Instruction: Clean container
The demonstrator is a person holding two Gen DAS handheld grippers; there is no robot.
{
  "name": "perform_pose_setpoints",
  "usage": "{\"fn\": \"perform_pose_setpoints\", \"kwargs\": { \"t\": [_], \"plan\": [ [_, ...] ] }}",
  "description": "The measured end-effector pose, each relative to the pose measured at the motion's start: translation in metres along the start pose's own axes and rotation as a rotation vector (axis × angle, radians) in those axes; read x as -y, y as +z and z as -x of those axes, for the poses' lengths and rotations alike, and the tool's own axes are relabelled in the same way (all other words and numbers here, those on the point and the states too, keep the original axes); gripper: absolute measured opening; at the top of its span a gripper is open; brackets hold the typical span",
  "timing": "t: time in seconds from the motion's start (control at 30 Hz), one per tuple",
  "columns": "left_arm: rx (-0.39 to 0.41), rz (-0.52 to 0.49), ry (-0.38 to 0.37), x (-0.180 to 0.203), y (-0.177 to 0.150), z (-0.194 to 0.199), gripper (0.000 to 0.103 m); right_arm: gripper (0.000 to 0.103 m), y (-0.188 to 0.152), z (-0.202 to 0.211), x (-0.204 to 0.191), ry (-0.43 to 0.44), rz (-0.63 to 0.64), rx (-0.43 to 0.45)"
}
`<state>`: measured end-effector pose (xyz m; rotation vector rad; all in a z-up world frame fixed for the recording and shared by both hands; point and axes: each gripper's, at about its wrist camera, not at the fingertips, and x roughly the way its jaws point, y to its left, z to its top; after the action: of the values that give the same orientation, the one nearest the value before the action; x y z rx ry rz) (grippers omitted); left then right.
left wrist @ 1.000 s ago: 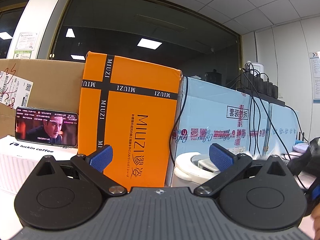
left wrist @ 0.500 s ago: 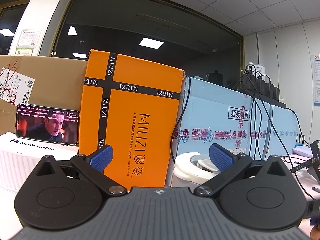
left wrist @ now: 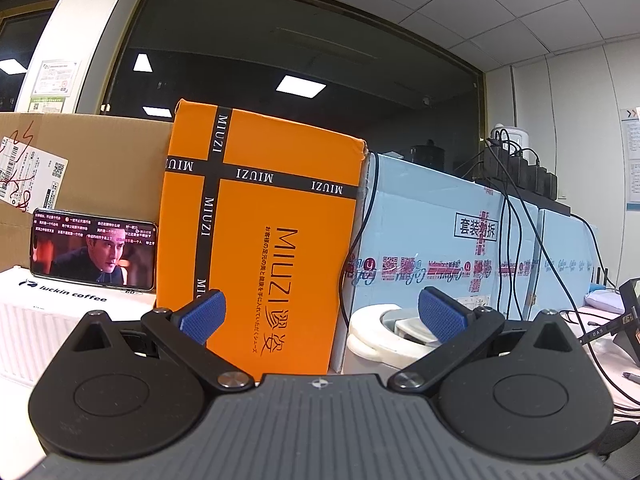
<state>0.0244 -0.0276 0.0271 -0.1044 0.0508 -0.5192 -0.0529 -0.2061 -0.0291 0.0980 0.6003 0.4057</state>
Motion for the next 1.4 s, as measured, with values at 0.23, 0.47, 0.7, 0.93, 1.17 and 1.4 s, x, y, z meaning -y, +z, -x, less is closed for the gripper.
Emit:
{"fn": "perform_pose_setpoints", "kwargs": {
  "t": [0.23, 0.47, 0.7, 0.93, 1.17, 1.4],
  "plan": [
    [-0.001, 0.006, -0.001, -0.001, 0.000, -0.001, 0.103, 0.047, -0.004, 0.006, 0.014, 0.120, -0.032, -0.060],
    [0.001, 0.003, -0.001, 0.000, -0.001, -0.001, 0.103, 0.046, -0.003, 0.008, 0.006, 0.105, 0.048, -0.063],
    [0.002, 0.002, 0.000, 0.002, 0.000, -0.001, 0.103, 0.015, 0.004, 0.019, 0.010, 0.064, 0.046, 0.031],
    [0.002, 0.006, 0.000, 0.002, 0.000, 0.000, 0.103, 0.012, 0.041, 0.064, 0.034, 0.099, -0.143, 0.412],
    [-0.003, 0.029, 0.006, -0.003, -0.001, -0.001, 0.103, 0.012, 0.034, 0.044, 0.055, 0.144, -0.279, 0.391],
    [-0.001, 0.022, 0.006, 0.000, -0.001, 0.001, 0.103, 0.012, 0.014, 0.036, 0.051, 0.118, -0.268, 0.309]
  ]
}}
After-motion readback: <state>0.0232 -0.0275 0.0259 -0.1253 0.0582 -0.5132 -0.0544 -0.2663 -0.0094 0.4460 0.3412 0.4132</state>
